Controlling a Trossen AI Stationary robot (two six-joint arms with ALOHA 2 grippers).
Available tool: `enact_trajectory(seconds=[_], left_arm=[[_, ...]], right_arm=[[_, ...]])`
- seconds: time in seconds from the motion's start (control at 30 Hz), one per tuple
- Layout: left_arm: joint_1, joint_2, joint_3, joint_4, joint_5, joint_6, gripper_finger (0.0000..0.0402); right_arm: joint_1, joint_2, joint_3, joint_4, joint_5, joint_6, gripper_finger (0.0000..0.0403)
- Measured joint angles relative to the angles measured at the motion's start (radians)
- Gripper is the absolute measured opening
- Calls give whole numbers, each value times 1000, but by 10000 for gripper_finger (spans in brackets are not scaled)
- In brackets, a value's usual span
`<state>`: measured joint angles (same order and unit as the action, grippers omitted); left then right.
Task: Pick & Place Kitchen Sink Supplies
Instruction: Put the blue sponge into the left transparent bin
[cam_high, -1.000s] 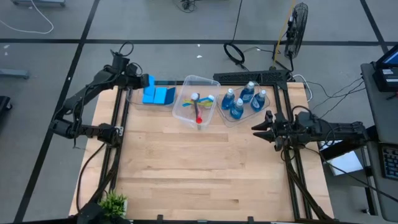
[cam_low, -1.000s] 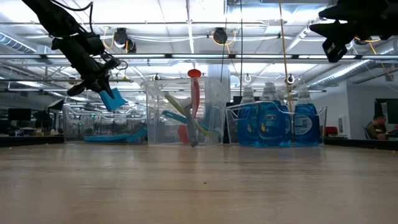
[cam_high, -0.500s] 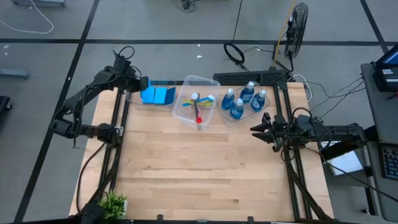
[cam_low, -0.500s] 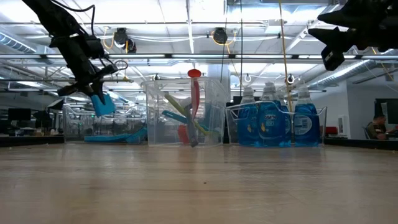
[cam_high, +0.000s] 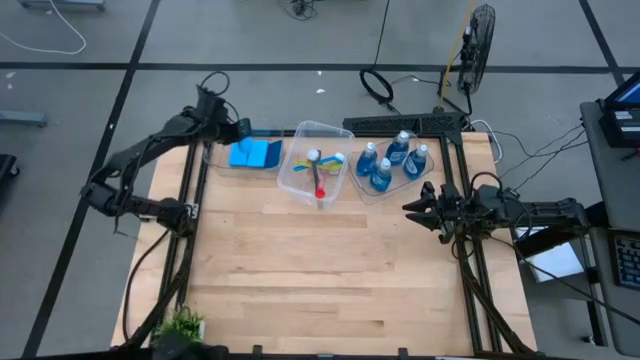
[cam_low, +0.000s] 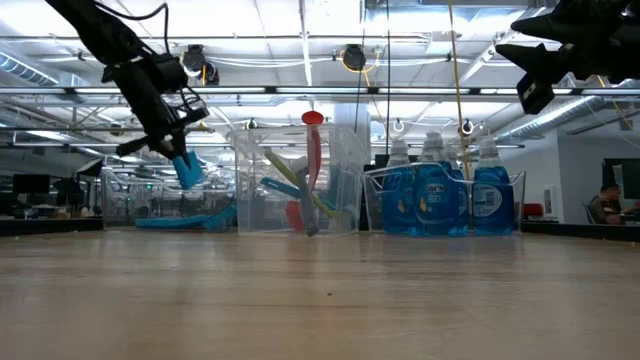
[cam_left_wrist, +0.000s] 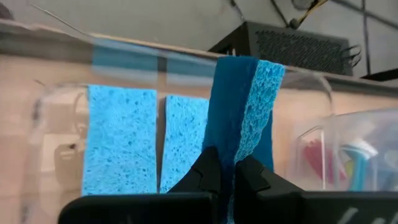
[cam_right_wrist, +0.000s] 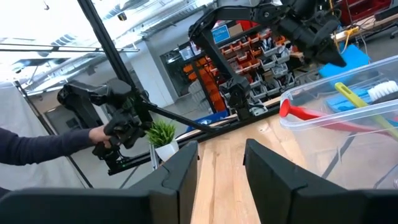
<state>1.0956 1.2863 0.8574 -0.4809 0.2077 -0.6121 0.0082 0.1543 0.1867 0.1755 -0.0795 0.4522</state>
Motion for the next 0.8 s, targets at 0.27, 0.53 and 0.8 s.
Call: enact_trajectory(seconds=[0.27, 0.53, 0.8], left_arm=[[-23, 112, 0, 52, -7, -10, 9], [-24, 169, 0, 71, 0, -8, 11], [-24, 169, 0, 67, -2, 11, 20]], right_arm=[[0, 0, 0, 0, 0, 1, 121], [0, 0, 0, 1, 0, 8, 119], [0, 0, 0, 1, 0, 7, 120]])
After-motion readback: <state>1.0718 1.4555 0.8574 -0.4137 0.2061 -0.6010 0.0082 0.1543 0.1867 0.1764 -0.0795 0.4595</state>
